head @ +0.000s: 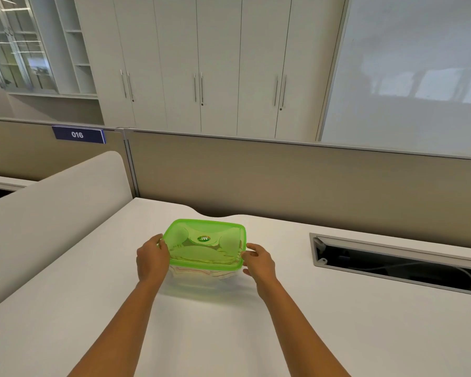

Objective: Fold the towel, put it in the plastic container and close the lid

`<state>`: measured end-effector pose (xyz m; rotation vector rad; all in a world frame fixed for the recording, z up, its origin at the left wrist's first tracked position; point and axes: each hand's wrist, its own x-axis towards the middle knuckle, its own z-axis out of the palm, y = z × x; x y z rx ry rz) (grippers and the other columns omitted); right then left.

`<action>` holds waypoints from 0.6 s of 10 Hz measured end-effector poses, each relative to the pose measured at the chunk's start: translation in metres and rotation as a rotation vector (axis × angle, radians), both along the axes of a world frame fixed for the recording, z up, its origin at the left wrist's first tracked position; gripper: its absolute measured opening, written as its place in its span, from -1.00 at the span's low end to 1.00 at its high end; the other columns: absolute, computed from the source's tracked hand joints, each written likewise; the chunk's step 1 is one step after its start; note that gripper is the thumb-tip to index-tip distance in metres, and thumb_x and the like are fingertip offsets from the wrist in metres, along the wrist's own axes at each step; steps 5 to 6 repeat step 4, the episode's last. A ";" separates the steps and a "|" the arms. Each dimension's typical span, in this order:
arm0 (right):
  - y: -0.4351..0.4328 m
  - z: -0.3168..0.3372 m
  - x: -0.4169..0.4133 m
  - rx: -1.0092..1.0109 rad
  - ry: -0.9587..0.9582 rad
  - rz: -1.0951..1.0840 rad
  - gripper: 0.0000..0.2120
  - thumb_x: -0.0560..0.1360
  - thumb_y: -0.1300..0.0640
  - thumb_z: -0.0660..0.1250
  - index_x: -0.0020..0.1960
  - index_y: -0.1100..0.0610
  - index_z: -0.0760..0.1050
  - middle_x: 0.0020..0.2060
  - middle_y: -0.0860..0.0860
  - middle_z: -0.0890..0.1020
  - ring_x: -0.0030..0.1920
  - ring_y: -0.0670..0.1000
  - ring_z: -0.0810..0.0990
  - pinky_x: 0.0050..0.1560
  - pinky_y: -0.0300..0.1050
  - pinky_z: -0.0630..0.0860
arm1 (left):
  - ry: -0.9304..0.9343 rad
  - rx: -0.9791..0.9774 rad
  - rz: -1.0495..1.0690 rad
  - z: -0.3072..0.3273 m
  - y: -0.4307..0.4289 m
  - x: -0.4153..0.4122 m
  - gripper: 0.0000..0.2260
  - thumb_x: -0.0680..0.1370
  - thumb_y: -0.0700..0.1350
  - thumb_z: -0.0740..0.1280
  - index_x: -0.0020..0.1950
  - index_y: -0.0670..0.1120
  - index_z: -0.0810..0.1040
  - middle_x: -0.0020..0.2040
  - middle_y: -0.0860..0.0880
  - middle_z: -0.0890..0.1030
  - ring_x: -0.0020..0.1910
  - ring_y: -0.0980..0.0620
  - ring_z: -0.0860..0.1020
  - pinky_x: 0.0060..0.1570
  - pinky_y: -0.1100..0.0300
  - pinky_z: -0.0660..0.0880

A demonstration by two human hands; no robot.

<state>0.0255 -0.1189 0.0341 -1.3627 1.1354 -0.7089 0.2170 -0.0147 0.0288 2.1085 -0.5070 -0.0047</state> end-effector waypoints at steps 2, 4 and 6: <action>0.032 0.002 -0.023 0.029 -0.015 0.087 -0.62 0.50 0.24 0.26 0.31 0.13 0.42 -0.02 0.06 0.57 -0.13 0.03 0.53 -0.18 -0.18 0.53 | -0.102 0.021 -0.101 -0.003 0.019 -0.026 -0.72 0.59 -0.19 0.13 0.23 -0.23 0.50 0.15 -0.27 0.58 0.12 -0.29 0.52 0.07 -0.05 0.44; 0.058 0.013 -0.067 -0.120 -0.027 0.093 -0.74 0.53 0.17 0.27 0.21 0.07 0.50 -0.07 -0.01 0.61 -0.09 -0.01 0.57 -0.15 -0.22 0.51 | -0.255 0.166 -0.171 0.003 0.027 -0.043 -0.64 0.61 -0.14 0.12 0.36 -0.27 0.38 0.35 -0.24 0.44 0.33 -0.23 0.40 0.30 -0.07 0.33; 0.058 0.013 -0.067 -0.120 -0.027 0.093 -0.74 0.53 0.17 0.27 0.21 0.07 0.50 -0.07 -0.01 0.61 -0.09 -0.01 0.57 -0.15 -0.22 0.51 | -0.255 0.166 -0.171 0.003 0.027 -0.043 -0.64 0.61 -0.14 0.12 0.36 -0.27 0.38 0.35 -0.24 0.44 0.33 -0.23 0.40 0.30 -0.07 0.33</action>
